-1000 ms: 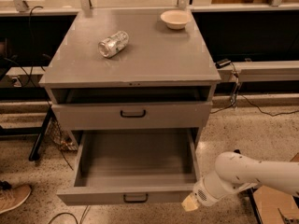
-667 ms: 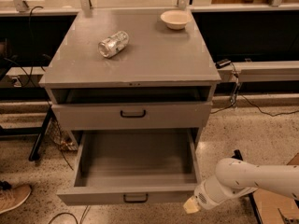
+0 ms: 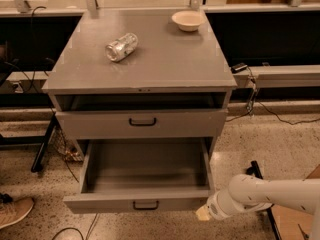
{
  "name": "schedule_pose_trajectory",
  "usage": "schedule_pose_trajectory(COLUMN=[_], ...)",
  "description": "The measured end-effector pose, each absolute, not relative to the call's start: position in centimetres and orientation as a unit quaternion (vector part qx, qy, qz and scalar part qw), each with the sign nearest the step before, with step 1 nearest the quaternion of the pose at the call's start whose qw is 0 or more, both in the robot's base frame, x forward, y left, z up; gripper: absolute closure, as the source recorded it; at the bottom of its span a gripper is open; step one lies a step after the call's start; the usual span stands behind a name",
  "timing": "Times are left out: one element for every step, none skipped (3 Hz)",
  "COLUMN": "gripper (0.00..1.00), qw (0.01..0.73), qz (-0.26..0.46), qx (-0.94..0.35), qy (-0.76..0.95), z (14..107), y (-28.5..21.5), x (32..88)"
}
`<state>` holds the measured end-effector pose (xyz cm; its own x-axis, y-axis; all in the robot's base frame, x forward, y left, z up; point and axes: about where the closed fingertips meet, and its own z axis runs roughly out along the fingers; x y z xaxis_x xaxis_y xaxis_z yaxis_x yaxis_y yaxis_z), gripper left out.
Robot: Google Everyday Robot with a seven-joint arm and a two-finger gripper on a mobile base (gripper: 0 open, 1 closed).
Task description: Close middle drawer
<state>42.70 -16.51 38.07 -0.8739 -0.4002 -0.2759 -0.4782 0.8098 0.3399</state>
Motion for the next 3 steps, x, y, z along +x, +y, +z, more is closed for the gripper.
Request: schedule_pose_trajectory(gripper=[1.00,1.00,1.00], qw=[0.148,0.153,0.195], qz=[0.204,0.206,0.219], qx=[-0.236,-0.239,-0.265], qy=[0.939,0.937,0.919], z=[38.1,38.2,38.9], y=[-15.5,-15.2,-12.4], x=[47.0,47.4,52.1])
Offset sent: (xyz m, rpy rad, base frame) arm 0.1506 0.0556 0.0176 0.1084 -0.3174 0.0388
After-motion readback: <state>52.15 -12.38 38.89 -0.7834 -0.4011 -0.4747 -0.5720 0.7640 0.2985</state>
